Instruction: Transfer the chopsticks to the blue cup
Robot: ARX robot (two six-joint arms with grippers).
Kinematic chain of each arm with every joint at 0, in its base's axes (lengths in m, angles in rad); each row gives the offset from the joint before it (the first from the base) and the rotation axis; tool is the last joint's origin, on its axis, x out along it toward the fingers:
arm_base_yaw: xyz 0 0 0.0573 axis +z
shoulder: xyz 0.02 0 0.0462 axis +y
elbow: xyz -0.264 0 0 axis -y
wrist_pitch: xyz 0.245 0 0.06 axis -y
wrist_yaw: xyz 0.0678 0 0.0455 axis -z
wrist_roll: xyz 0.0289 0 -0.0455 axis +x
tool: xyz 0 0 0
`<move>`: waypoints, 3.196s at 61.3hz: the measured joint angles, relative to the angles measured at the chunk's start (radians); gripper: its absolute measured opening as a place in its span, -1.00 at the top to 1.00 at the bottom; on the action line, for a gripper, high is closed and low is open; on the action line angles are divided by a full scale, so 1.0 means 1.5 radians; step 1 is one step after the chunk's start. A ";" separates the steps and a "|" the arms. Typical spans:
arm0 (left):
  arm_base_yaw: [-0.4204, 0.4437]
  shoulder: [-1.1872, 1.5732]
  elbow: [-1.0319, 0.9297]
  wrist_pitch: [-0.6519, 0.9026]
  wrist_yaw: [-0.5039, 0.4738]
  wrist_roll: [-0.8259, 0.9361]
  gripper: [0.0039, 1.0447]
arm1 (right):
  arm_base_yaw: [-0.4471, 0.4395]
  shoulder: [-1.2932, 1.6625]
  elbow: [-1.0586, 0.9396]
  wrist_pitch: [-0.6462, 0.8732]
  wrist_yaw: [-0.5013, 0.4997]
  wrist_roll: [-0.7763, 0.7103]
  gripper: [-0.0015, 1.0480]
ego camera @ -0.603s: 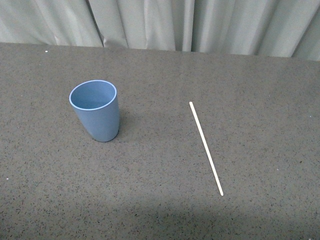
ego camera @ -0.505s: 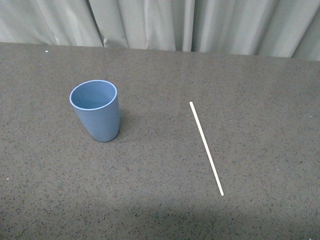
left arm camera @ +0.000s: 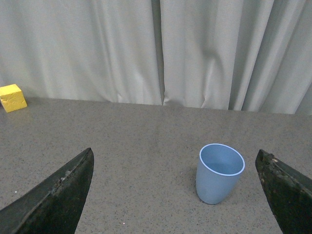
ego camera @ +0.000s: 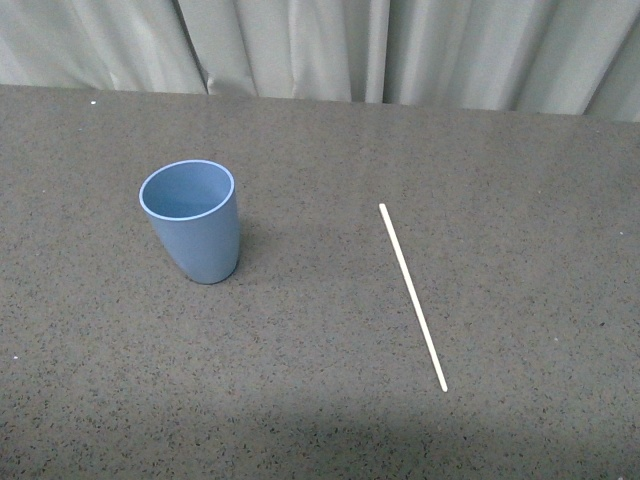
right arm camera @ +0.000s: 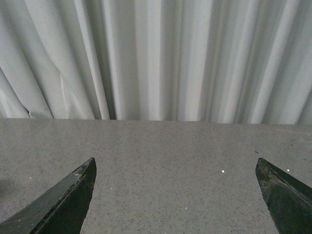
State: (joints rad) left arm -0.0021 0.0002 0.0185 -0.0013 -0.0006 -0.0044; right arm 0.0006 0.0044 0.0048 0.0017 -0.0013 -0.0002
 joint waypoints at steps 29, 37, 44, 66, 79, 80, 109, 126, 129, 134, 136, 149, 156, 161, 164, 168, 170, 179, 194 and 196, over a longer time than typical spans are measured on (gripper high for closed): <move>0.000 0.000 0.000 0.000 0.000 0.000 -0.88 | 0.012 0.006 0.000 0.006 0.045 -0.046 -0.82; 0.000 0.000 0.000 0.000 0.000 0.000 -0.88 | 0.028 0.160 0.022 0.048 0.081 -0.209 -0.82; 0.000 0.000 0.000 0.000 0.000 0.000 -0.88 | 0.044 0.353 0.069 0.107 0.054 -0.219 -0.82; 0.000 0.000 0.000 0.000 0.000 0.000 -0.88 | 0.153 0.937 0.393 -0.006 0.013 -0.067 -0.82; 0.000 0.000 0.000 0.000 0.000 0.000 -0.88 | 0.208 1.158 0.571 -0.102 0.012 0.024 -0.82; 0.000 0.000 0.000 0.000 0.000 0.000 -0.88 | 0.212 1.177 0.586 -0.108 0.012 0.034 -0.82; 0.000 0.000 0.000 0.000 0.000 0.000 -0.88 | 0.253 1.419 0.837 -0.217 0.023 0.120 -0.82; 0.000 0.000 0.000 0.000 0.000 0.000 -0.88 | 0.267 1.493 0.911 -0.263 0.024 0.125 -0.82; 0.000 0.000 0.000 0.000 0.000 0.000 -0.88 | 0.268 1.504 0.925 -0.273 0.028 0.128 -0.82; 0.000 0.000 0.000 0.000 0.000 0.000 -0.88 | 0.268 1.519 0.945 -0.285 0.031 0.131 -0.82; 0.000 0.000 0.000 0.000 0.000 0.000 -0.88 | 0.268 1.522 0.949 -0.288 0.033 0.131 -0.82; 0.000 0.000 0.000 0.000 0.000 0.000 -0.88 | 0.268 1.554 0.976 -0.297 0.033 0.136 -0.49; 0.000 0.000 0.000 0.000 0.000 0.000 -0.88 | 0.276 1.565 0.989 -0.298 0.030 0.137 0.60; 0.000 0.000 0.000 0.000 0.000 0.000 -0.88 | 0.276 1.565 0.989 -0.290 0.030 0.142 0.90; 0.000 0.000 0.000 0.000 0.000 0.000 -0.88 | 0.275 1.564 0.985 -0.283 0.030 0.145 0.98; 0.000 0.000 0.000 0.000 0.000 0.000 -0.88 | 0.272 1.557 0.973 -0.271 0.023 0.153 0.97; 0.000 0.000 0.000 0.000 0.000 0.000 -0.88 | 0.271 1.552 0.964 -0.263 0.019 0.156 0.97; 0.000 0.000 0.000 0.000 0.000 0.000 -0.88 | 0.264 1.519 0.918 -0.219 0.008 0.162 0.97; 0.000 0.000 0.000 0.000 0.000 0.000 -0.88 | 0.262 1.384 0.796 -0.020 0.007 0.146 0.97; 0.000 0.000 0.000 0.000 0.000 0.000 -0.88 | 0.264 1.364 0.780 0.017 0.007 0.137 0.97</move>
State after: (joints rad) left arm -0.0021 0.0002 0.0185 -0.0013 -0.0006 -0.0040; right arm 0.3969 2.0502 1.1748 0.0277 0.0097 0.2058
